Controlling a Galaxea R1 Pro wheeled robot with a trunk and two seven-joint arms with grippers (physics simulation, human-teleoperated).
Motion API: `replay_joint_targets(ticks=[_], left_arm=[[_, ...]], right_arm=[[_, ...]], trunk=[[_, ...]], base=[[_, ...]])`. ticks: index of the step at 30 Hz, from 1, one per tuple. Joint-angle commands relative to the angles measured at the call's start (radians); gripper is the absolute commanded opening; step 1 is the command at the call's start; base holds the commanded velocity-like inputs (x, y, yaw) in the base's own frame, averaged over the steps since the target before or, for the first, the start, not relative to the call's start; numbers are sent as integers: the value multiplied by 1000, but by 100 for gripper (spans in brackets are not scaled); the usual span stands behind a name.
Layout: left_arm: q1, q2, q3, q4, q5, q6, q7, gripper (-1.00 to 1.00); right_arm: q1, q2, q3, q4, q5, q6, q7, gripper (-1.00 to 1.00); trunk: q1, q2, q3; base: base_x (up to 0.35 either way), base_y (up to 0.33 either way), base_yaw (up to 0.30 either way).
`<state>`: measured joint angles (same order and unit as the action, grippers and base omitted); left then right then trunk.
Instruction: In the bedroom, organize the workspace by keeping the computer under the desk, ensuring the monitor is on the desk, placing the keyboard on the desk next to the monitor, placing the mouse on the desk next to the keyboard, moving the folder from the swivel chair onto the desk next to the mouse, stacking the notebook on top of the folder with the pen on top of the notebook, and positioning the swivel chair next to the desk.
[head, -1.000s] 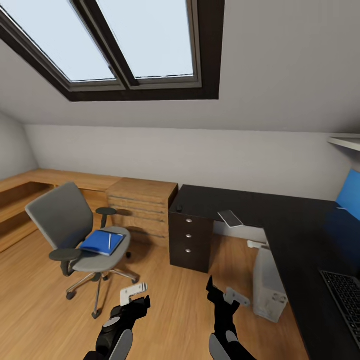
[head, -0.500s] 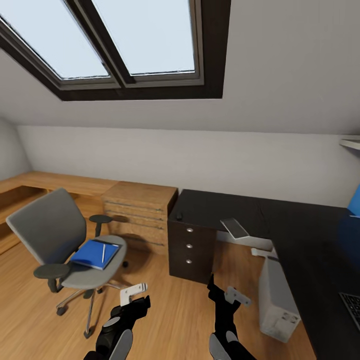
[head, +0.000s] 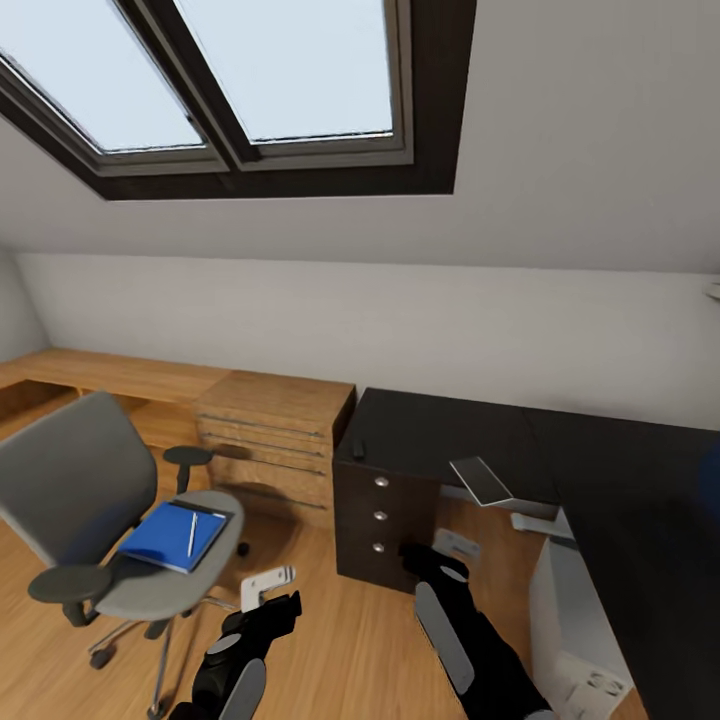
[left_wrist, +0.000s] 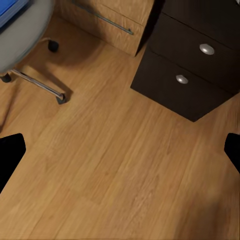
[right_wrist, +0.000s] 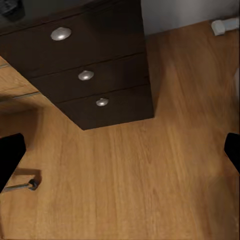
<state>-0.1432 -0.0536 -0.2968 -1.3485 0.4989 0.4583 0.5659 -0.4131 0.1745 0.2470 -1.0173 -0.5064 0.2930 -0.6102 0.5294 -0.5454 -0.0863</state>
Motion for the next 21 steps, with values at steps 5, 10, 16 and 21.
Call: replay_joint_targets(ticks=[5,10,16,21], left_arm=[[-1,0,-7,-1,8,2,9,100],[-1,0,-21,-1,8,2,10,100],[-1,1,-27,-1,4,2,10,100],[-1,1,-27,-3,5,2,9,100]], right_arm=[[5,0,5,-149,-8,64,-87,100],[13,0,62,-235,-5,75,-107,100],[14,0,178,-241,0,73,-112,100],[14,0,194,-237,0,72,-112,100]], trunk=[[1,-2,-2],[1,-2,-2],[1,-2,-2],[1,-2,-2]], base=[[322,0,0],[322,0,0],[322,0,1],[322,0,77]])
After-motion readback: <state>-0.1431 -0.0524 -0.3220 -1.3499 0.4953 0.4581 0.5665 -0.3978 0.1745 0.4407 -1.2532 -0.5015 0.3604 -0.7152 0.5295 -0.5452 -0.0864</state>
